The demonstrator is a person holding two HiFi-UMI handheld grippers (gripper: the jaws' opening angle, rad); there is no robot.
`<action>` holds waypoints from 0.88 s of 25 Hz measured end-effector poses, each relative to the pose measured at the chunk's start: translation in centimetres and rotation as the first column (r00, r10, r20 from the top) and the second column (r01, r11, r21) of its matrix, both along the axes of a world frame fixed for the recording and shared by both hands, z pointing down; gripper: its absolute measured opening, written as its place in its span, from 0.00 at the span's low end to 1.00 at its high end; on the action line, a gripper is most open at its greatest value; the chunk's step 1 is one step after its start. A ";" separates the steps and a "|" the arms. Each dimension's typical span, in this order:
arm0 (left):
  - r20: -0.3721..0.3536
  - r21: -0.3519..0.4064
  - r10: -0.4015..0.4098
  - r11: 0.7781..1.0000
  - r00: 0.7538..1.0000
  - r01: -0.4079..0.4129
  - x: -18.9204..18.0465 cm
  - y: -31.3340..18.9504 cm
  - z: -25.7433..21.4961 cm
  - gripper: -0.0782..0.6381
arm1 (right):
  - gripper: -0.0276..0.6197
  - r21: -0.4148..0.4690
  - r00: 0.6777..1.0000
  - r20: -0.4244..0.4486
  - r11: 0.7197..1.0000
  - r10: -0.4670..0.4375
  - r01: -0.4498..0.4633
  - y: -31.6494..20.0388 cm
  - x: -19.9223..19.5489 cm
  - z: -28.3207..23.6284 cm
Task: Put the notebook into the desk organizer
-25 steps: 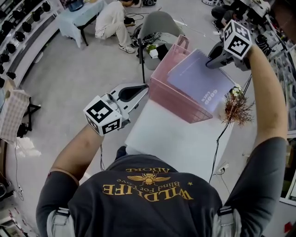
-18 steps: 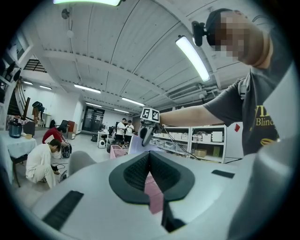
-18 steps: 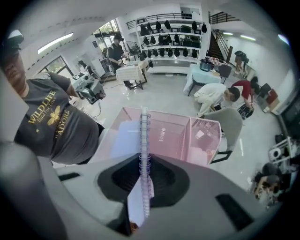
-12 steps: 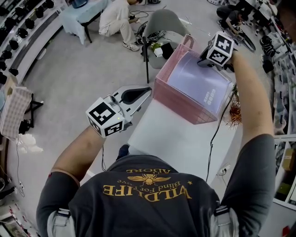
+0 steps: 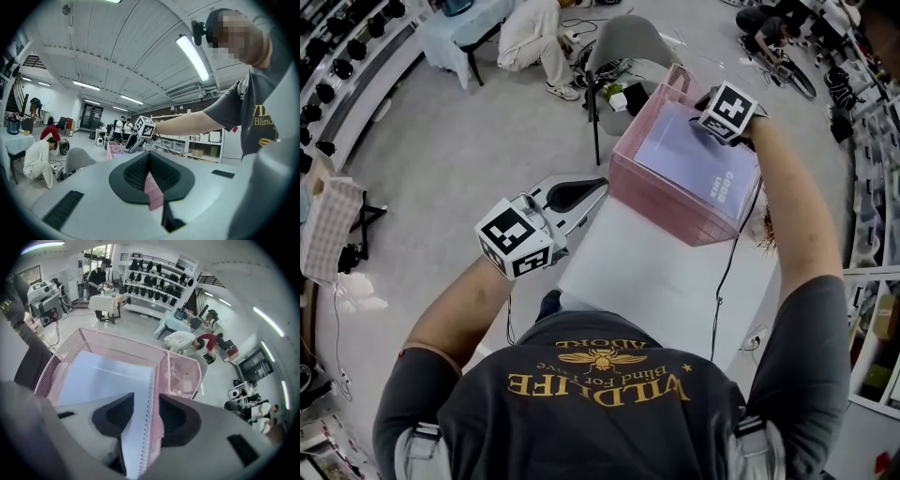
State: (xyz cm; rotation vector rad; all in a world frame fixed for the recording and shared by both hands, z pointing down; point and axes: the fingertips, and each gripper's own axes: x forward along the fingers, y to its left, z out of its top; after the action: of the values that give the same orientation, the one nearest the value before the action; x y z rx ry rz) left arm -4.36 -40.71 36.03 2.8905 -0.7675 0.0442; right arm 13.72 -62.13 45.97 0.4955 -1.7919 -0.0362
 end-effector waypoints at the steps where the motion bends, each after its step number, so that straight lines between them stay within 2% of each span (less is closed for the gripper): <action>1: 0.000 0.000 0.003 1.000 1.000 -0.003 0.2 0.2 0.0 0.11 | 0.29 0.034 1.000 0.018 0.999 0.007 -0.008 -0.1 -0.2 -0.4; 4: -0.001 0.004 0.010 1.000 1.000 -0.010 0.7 0.8 -0.5 0.11 | 0.41 0.130 0.998 0.068 0.991 0.014 -0.023 -0.3 -0.8 -2.2; 7: -0.003 0.015 0.007 1.000 1.000 -0.007 1.0 1.3 -1.2 0.11 | 0.42 0.208 0.984 0.175 0.975 0.034 -0.071 0.2 -0.9 -5.2; 9: -0.003 0.025 0.003 1.000 1.000 -0.002 1.3 1.7 -1.6 0.11 | 0.42 0.225 0.957 0.286 0.967 0.054 -0.121 1.3 -0.4 -7.2; 12: -0.007 0.041 -0.008 0.999 1.000 0.008 2.0 2.2 -2.3 0.11 | 0.42 0.214 0.881 0.464 0.955 0.087 -0.207 3.7 1.4 -10.3; 16: -0.029 0.056 -0.025 0.998 0.999 0.027 3.1 3.1 -3.6 0.11 | 0.42 0.227 0.755 0.651 0.927 0.086 -0.300 7.7 4.8 -15.3; 18: -0.041 0.064 -0.024 0.998 0.999 0.027 3.7 3.8 -4.2 0.11 | 0.42 0.253 0.697 0.714 0.904 0.066 -0.344 10.2 6.5 -17.5; 22: -0.076 0.078 0.001 0.997 0.997 0.005 4.5 5.1 -5.5 0.11 | 0.42 0.294 0.605 0.795 0.851 0.034 -0.435 16.0 9.3 -21.5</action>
State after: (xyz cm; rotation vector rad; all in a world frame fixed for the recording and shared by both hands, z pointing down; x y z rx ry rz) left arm 0.19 -35.62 30.58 2.9452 -0.7757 -0.0977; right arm 23.00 -46.17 24.43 1.2630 -2.5619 -0.0717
